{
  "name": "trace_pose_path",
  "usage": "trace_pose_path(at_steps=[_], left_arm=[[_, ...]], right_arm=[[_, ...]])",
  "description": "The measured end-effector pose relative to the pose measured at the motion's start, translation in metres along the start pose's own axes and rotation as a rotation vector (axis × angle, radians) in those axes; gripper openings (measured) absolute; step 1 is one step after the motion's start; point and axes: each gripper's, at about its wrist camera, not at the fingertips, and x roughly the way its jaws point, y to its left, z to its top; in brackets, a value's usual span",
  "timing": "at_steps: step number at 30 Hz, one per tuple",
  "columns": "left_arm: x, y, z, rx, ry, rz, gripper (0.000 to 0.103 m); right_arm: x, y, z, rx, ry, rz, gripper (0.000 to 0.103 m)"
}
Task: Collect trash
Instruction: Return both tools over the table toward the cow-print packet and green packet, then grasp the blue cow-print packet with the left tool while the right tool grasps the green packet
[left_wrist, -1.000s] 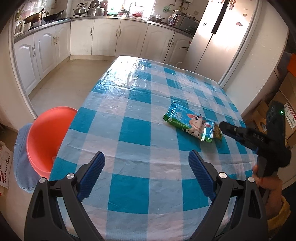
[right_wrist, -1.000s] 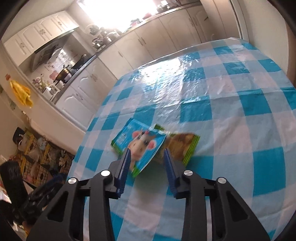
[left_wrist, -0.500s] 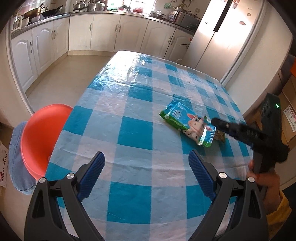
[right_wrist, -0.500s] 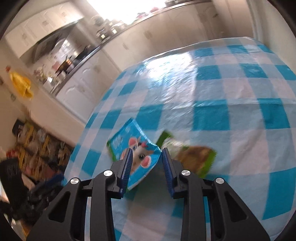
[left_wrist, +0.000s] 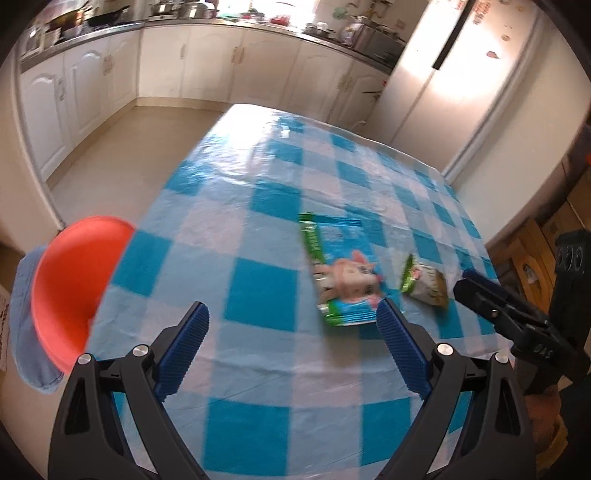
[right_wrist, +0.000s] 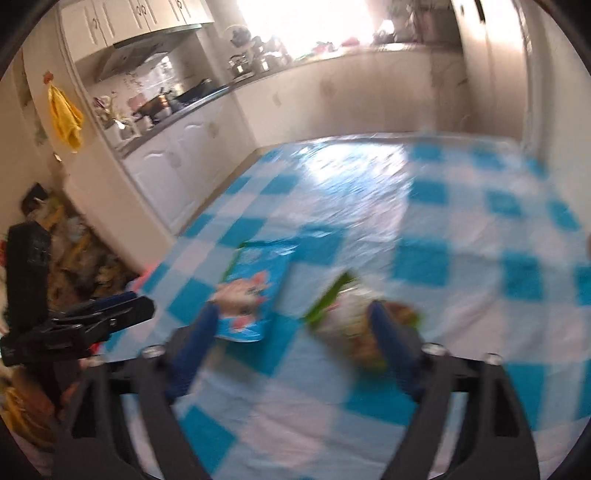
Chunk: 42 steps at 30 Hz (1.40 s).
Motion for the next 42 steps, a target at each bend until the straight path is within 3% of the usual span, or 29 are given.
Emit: trace_pose_path(at_steps=[4,9,18,26,27,29,34,42], left_arm=[[0.022,-0.027,0.005,0.048,0.024,-0.008,0.092],[0.048,-0.049,0.01,0.082,0.045,0.008,0.092],[0.086,-0.069,0.017,0.132,0.072,0.082,0.092],[0.096,-0.071,0.02,0.152,0.063,0.139,0.09],[0.096,-0.072,0.02,0.157,0.059,0.149,0.087],[0.097,-0.073,0.02,0.167,0.053,0.171,0.082],[0.098,-0.073,0.022,0.175,0.042,0.187,0.073],[0.096,-0.072,0.02,0.184,0.024,0.186,0.065]], right_arm=[[0.01,-0.02,0.0,-0.098,0.073,-0.105,0.089],[0.023,-0.027,-0.008,-0.245,0.132,-0.15,0.089],[0.038,-0.022,-0.008,-0.353,0.159,-0.08,0.089],[0.054,-0.018,-0.006,-0.412,0.182,-0.081,0.089],[0.055,-0.018,-0.006,-0.416,0.181,-0.08,0.086],[0.058,-0.018,-0.007,-0.421,0.19,-0.08,0.072],[0.059,-0.02,-0.007,-0.402,0.18,-0.076,0.071],[0.056,-0.021,-0.009,-0.339,0.18,-0.056,0.059]])
